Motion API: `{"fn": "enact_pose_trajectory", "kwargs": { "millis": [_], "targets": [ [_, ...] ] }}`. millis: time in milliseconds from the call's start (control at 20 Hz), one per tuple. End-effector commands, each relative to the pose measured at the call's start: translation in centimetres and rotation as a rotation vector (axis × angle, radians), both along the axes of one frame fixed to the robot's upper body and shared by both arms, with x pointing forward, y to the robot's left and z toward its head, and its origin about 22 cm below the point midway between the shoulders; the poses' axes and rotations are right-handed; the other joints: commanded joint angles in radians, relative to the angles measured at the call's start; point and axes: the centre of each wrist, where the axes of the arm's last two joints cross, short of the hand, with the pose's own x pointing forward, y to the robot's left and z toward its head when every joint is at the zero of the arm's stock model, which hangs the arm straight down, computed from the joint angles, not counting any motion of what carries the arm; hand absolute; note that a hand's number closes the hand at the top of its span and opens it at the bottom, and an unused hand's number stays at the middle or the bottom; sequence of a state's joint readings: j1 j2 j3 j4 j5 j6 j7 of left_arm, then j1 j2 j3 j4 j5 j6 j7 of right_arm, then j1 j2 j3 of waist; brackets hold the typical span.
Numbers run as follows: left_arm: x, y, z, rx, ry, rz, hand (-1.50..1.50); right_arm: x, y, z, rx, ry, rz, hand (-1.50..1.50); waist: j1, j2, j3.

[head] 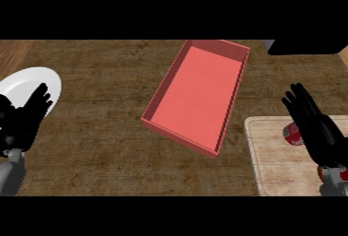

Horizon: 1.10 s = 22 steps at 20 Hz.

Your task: Pick the pear from the cutting board and place it in the cardboard box

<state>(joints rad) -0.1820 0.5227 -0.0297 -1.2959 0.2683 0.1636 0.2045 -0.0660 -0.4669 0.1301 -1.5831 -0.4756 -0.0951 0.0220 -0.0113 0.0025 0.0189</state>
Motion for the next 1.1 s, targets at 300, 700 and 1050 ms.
{"fn": "enact_pose_trajectory", "kwargs": {
  "millis": [300, 700, 1050],
  "targets": [
    [0.6, -5.0, 0.7, 0.003, -0.131, -0.255, 0.0, -0.6, -5.5, 4.2, 0.019, -0.338, -0.71, -1.5, -0.202, -0.13, -0.01],
    [0.2, -11.1, 0.9, -0.026, -0.248, -0.5, 0.0, -12.2, -11.6, -5.2, -1.133, 0.225, -0.662, -1.5, -0.043, -0.001, -0.033],
    [-0.3, -11.8, 1.1, 0.0, -0.235, -0.513, 0.0, -13.3, -9.7, 0.5, -1.264, 0.356, -0.669, -1.5, -0.031, -0.008, -0.035]
  ]
}}
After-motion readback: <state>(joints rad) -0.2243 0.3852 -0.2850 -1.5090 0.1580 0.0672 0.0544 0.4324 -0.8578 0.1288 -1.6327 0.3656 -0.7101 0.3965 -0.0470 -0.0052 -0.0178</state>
